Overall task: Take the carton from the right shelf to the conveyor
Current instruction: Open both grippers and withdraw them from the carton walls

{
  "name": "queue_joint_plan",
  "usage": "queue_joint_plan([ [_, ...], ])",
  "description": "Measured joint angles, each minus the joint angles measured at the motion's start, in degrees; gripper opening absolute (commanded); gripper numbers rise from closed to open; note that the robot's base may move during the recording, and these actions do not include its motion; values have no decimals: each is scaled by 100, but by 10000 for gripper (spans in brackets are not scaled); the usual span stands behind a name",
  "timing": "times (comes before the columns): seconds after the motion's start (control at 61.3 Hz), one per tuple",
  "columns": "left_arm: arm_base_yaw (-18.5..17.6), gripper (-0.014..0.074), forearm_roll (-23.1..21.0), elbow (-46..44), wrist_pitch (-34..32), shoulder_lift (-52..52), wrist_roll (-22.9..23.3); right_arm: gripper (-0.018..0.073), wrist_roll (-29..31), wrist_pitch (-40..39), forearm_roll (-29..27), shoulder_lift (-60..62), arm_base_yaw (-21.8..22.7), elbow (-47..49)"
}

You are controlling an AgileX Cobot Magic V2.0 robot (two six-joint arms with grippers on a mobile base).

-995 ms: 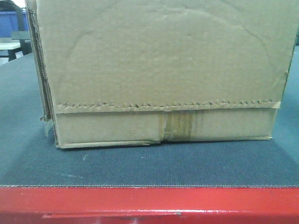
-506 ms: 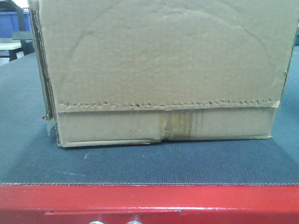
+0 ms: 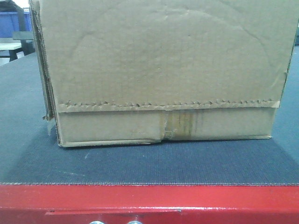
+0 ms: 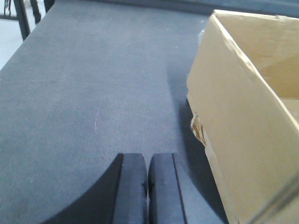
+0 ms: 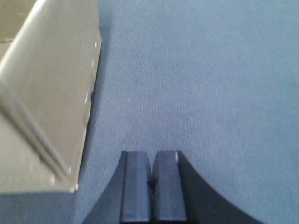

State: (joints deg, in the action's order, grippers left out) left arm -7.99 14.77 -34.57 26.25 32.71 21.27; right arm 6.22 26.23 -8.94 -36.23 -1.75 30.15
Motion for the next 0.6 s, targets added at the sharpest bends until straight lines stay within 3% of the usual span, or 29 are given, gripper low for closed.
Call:
queue_joint_plan([
  [0.375, 8, 12, 192, 686, -163, -1365, 12, -49, 0, -89, 0, 2597, 0, -384],
  [0.604, 8, 12, 215, 686, -187, -1456, 12, -49, 0, -152, 0, 3093, 0, -384],
])
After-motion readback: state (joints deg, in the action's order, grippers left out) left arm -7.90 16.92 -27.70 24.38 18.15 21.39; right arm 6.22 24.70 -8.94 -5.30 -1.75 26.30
